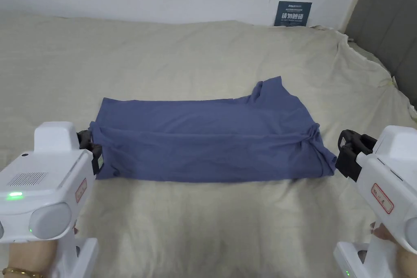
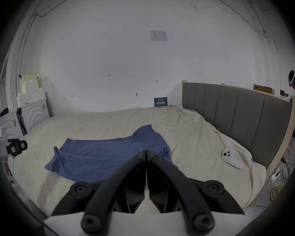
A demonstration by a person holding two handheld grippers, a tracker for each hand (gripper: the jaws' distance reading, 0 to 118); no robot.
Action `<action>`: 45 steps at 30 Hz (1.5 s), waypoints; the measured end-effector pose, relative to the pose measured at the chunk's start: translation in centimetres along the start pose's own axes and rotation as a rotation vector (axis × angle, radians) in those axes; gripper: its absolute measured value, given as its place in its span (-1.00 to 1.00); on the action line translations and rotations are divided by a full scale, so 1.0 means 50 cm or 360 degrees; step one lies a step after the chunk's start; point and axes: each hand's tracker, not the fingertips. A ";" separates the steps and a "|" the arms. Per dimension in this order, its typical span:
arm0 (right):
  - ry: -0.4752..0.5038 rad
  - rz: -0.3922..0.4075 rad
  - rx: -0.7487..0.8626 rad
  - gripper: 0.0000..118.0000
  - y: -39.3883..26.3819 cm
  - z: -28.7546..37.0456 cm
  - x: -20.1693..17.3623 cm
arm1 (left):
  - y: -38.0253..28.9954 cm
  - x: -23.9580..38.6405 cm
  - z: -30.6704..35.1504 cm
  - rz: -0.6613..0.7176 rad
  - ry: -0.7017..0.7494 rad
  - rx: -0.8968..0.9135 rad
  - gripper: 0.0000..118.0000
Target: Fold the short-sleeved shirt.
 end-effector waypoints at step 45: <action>-0.0053 -0.0063 -0.1218 0.95 0.037 -0.436 0.133 | 0.036 -0.114 -0.278 0.0334 0.0021 -0.0926 -1.00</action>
